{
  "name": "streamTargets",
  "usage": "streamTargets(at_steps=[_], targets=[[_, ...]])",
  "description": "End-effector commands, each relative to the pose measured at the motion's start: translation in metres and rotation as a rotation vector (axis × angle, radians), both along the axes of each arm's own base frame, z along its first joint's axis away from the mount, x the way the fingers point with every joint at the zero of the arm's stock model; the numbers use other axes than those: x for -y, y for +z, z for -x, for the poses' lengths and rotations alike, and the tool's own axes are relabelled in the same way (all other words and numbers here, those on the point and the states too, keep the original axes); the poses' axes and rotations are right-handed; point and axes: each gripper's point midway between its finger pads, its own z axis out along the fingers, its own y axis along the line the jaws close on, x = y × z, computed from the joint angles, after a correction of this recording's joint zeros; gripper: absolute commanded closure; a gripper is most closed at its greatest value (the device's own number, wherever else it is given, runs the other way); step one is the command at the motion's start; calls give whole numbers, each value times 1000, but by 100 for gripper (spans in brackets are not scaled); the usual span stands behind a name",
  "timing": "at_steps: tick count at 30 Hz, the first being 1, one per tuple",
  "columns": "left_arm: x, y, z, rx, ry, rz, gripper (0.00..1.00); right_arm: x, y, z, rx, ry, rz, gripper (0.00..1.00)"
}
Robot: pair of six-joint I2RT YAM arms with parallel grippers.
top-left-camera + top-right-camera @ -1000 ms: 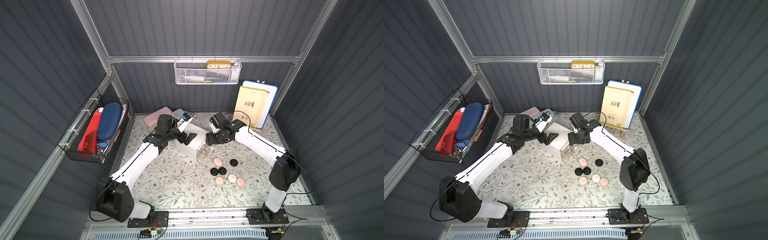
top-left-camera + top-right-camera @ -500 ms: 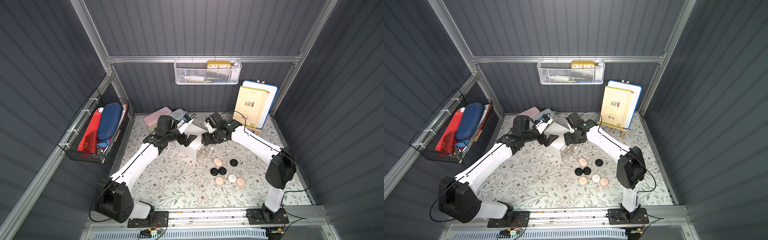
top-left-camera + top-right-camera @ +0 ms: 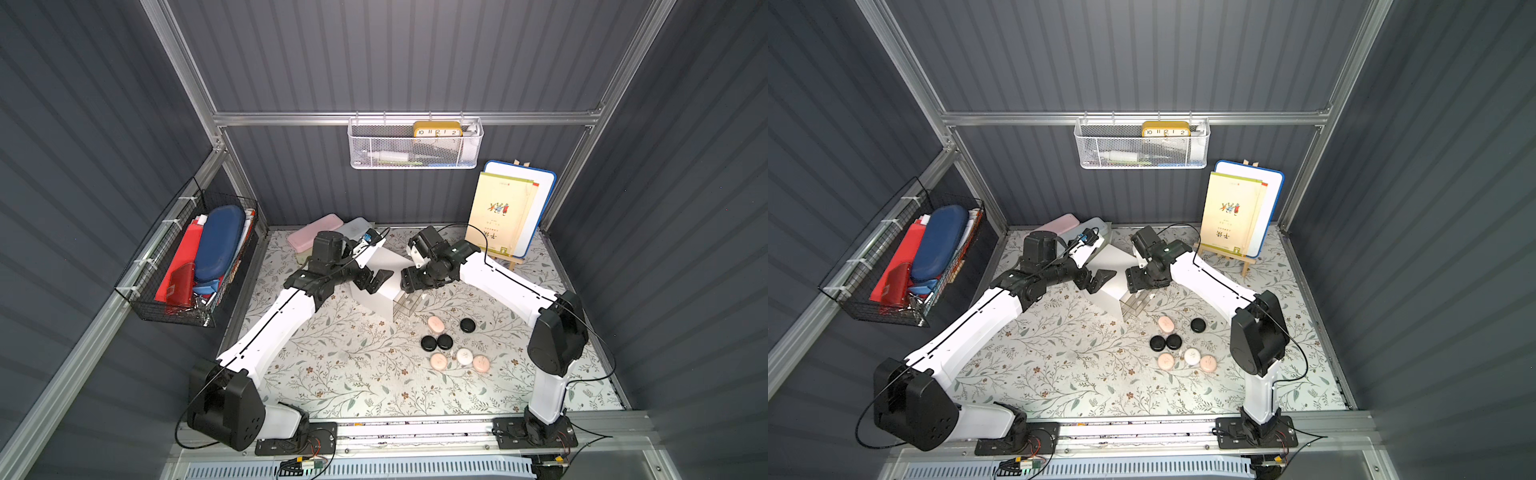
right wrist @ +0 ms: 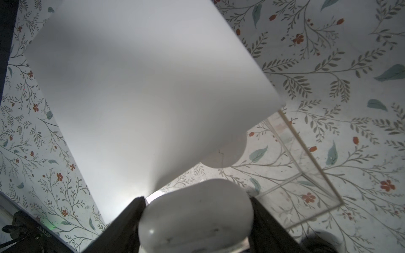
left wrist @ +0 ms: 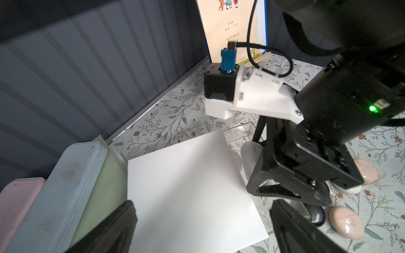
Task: Put the bluetooth earphones in the drawer according to color
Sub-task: Place the bluetooth earphone in the drawer.
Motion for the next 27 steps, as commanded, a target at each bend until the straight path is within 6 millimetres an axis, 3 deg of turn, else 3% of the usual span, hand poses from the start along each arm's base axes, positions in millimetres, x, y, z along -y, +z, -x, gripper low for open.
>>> streamTargets(at_steps=[1,15,21,27], targets=[[-3,4,6,10,-16,-2,1,-4,-8,3,-17,14,1,26],[-2,5,6,8,-18,2,1,5,-6,9,-8,6,19,20],[-1,15,8,37,-32,15,1,17,22,8,88,-39,-3,20],[6,35,17,74,-87,70,1,49,44,20,163,-118,35,19]])
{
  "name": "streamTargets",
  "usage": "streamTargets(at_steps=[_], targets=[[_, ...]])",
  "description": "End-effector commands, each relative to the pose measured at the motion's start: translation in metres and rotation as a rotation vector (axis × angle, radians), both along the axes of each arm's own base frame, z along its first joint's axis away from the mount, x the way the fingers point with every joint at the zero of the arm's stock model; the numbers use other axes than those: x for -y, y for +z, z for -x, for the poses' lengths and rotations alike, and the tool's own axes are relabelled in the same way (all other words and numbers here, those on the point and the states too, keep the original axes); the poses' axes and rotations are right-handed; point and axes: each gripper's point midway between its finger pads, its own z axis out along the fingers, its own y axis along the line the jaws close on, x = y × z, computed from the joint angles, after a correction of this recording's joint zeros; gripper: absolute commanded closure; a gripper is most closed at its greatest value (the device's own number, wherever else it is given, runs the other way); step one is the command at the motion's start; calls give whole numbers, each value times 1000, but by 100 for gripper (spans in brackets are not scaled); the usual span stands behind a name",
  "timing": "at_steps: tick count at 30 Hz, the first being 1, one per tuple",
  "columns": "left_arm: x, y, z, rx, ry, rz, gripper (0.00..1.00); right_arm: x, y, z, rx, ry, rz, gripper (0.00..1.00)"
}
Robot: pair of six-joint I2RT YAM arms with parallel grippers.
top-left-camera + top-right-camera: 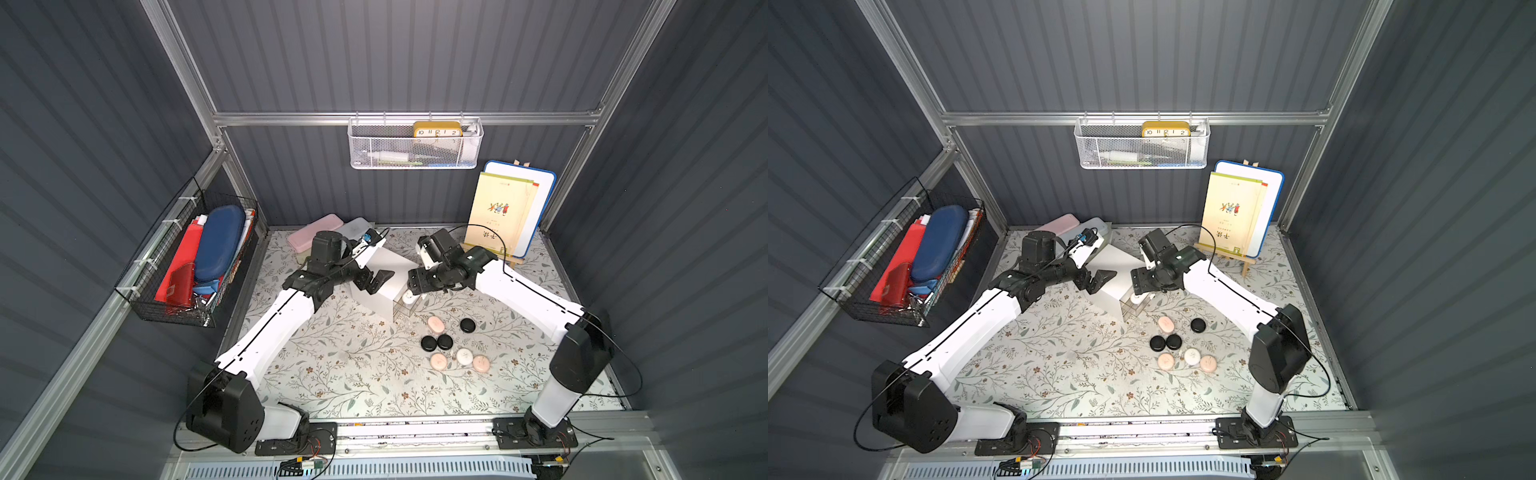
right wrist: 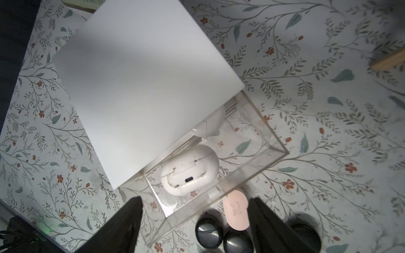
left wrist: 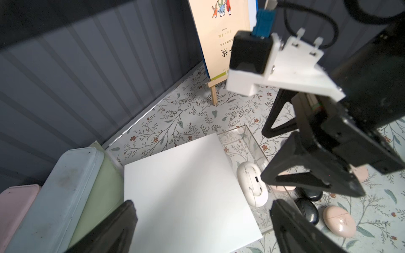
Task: Put the bluetooth earphones in the drawer according to color
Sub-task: Place the bluetooth earphone in the drawer, then pick up the Bluetooth earphone from the center of the board.
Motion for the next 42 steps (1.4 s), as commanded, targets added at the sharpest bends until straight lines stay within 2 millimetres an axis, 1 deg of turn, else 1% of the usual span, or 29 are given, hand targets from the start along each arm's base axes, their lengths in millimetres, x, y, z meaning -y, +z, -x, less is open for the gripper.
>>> streamTargets(at_steps=[1,4,7,9,14,17,22,26,36,42], targets=[[3,28,8,65,-46,51,1,26,8,7,41,-78,45,19],[7,33,9,68,-60,74,1,49,5,21,35,-126,78,19],[12,32,12,64,-74,78,1,72,-2,39,5,-174,118,18],[18,32,16,64,-90,79,1,84,-9,51,-15,-198,128,18],[30,29,25,64,-124,80,1,108,-34,80,-93,-246,157,18],[40,22,31,48,-149,74,1,116,-52,96,-150,-259,170,18],[54,9,39,17,-182,59,1,126,-84,121,-262,-281,202,17],[63,2,44,7,-203,50,0,128,-109,137,-339,-288,200,17],[80,-22,50,-23,-224,6,1,125,-143,152,-430,-270,205,17],[86,-29,55,-27,-239,-8,1,123,-157,150,-449,-250,227,17]])
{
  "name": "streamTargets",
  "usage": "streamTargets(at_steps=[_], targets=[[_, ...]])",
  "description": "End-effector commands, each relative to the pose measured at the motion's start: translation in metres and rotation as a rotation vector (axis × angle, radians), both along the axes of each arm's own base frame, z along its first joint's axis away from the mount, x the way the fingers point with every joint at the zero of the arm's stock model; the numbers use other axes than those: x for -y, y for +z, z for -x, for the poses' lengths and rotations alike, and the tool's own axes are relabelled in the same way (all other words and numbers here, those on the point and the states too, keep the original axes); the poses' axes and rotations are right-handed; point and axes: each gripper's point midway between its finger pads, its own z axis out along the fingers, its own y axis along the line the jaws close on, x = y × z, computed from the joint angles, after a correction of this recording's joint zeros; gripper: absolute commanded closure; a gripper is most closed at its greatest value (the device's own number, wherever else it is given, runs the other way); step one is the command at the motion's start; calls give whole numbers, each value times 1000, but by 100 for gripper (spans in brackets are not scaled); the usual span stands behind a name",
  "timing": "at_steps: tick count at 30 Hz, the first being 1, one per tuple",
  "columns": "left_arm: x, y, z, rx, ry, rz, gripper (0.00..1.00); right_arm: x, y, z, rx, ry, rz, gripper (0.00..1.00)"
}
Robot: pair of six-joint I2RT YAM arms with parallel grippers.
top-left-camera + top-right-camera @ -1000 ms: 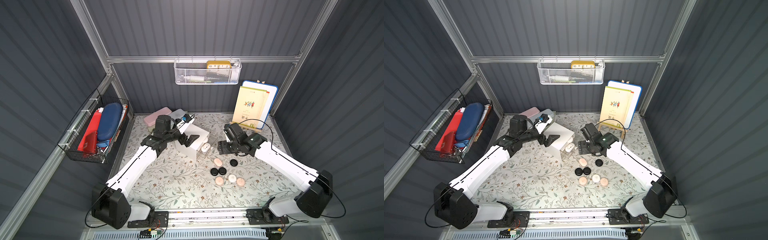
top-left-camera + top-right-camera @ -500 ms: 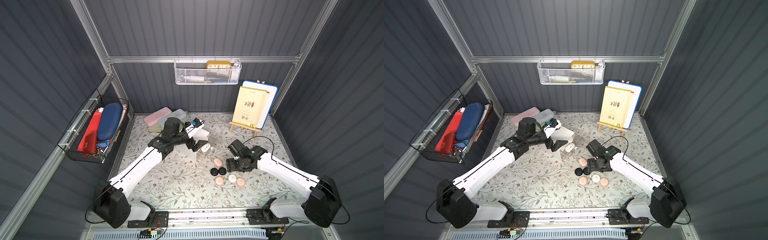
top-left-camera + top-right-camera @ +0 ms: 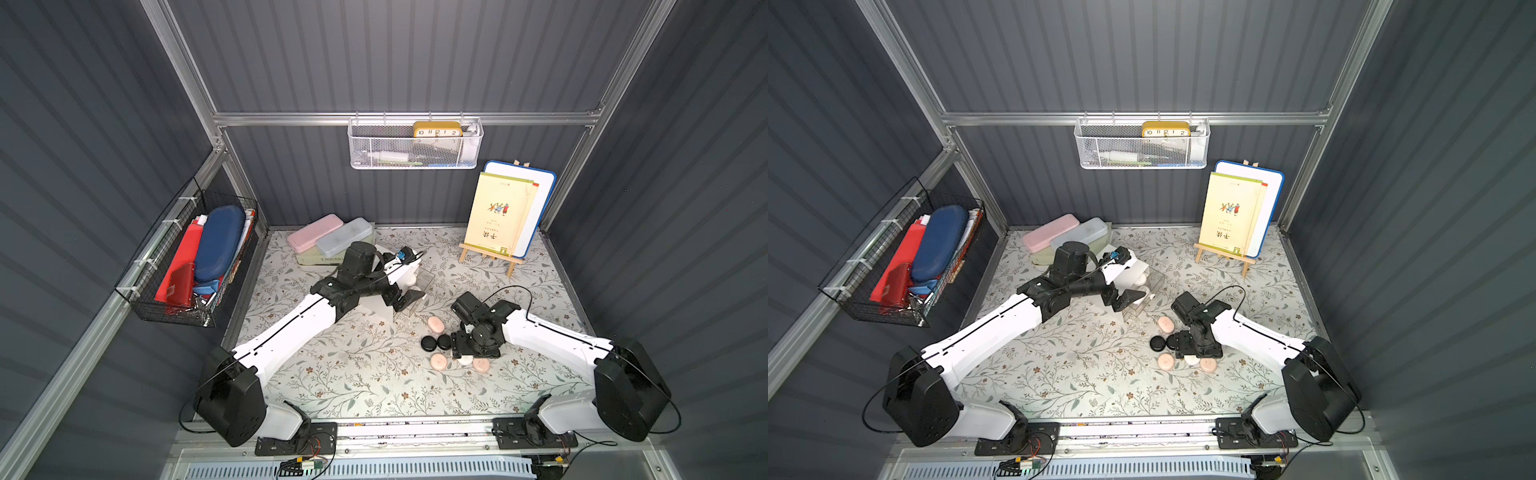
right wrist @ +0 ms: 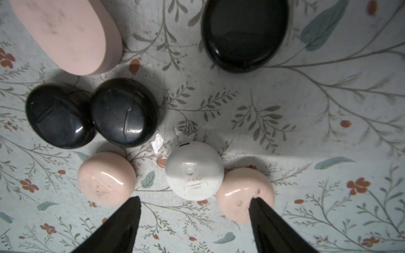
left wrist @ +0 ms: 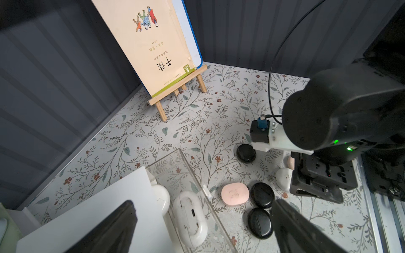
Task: Put the bluetooth earphones in the drawer according to color
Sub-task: Pick up the Bluetooth earphone from the center of the board.
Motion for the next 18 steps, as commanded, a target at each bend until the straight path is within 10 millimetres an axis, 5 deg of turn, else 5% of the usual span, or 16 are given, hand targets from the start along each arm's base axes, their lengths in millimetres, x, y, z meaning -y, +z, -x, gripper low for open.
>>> streamTargets(at_steps=[1,18], targets=[[3,-11,2,-12,-9,-13,1,-1,-7,0,-12,20,0,17],[5,-26,-3,-17,20,-59,1,0,-35,0,-80,50,59,24]])
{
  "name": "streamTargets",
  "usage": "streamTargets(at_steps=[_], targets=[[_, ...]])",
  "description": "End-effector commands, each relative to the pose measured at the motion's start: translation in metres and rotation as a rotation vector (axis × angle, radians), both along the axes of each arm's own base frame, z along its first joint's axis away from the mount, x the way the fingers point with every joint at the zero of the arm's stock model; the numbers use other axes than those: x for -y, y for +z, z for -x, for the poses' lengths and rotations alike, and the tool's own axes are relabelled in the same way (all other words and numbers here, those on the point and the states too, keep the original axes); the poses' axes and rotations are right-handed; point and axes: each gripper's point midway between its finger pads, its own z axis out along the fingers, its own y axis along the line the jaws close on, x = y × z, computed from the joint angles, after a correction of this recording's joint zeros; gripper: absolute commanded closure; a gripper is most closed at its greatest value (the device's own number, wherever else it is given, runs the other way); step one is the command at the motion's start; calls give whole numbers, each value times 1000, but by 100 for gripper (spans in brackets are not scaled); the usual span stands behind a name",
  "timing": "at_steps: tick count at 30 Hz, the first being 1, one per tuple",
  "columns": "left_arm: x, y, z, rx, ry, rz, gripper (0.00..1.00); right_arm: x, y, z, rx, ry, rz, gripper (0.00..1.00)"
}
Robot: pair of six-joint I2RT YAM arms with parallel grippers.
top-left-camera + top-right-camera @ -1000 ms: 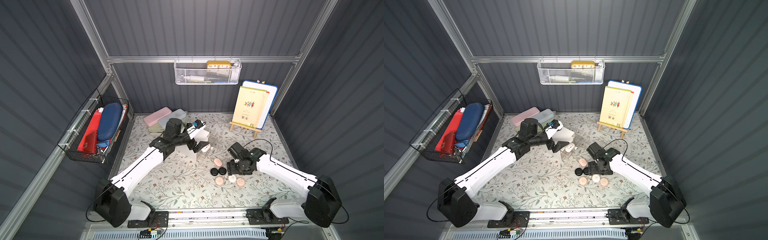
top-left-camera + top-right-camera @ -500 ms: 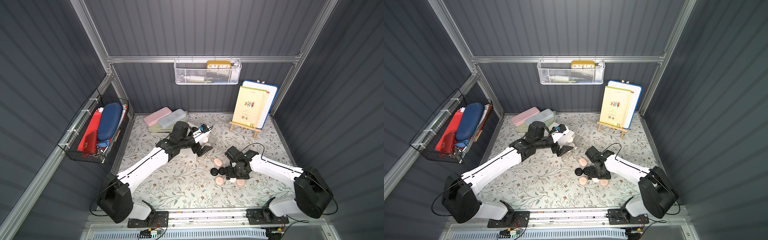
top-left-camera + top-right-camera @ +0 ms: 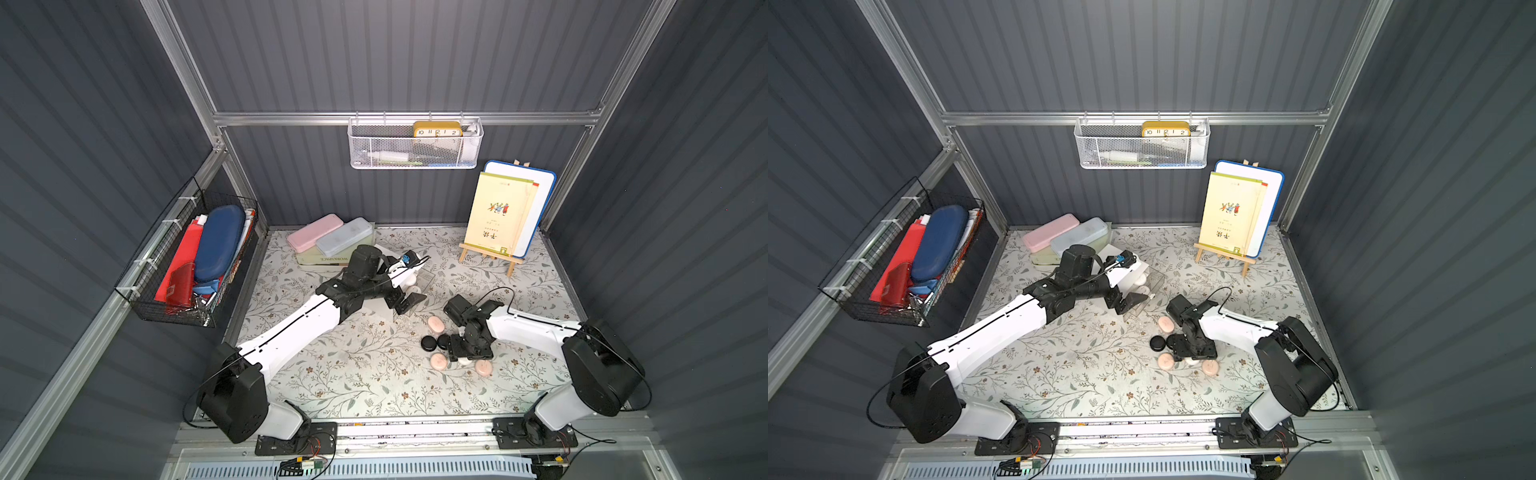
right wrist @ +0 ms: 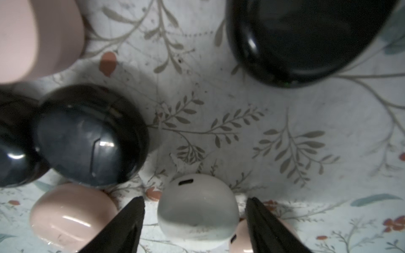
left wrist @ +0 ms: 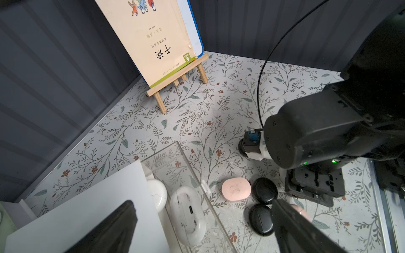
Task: Put the bluetooth earphones in the drawer according to color
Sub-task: Pick up the Bluetooth earphone from the center of the board.
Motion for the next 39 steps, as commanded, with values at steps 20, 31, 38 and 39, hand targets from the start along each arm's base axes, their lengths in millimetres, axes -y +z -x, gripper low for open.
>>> streamTargets(at_steps=[20,31,38,39], targets=[[-1,7,4,19,-14,-3,1,19,-1,-13,70,-75,62,46],[-3,13,2,14,15,6,1,31,3,-33,103,-145,16,47],[-2,6,0,17,3,-21,1,34,-1,-37,98,-163,11,36],[-1,5,1,11,-6,-21,1,34,-1,-36,95,-164,8,33]])
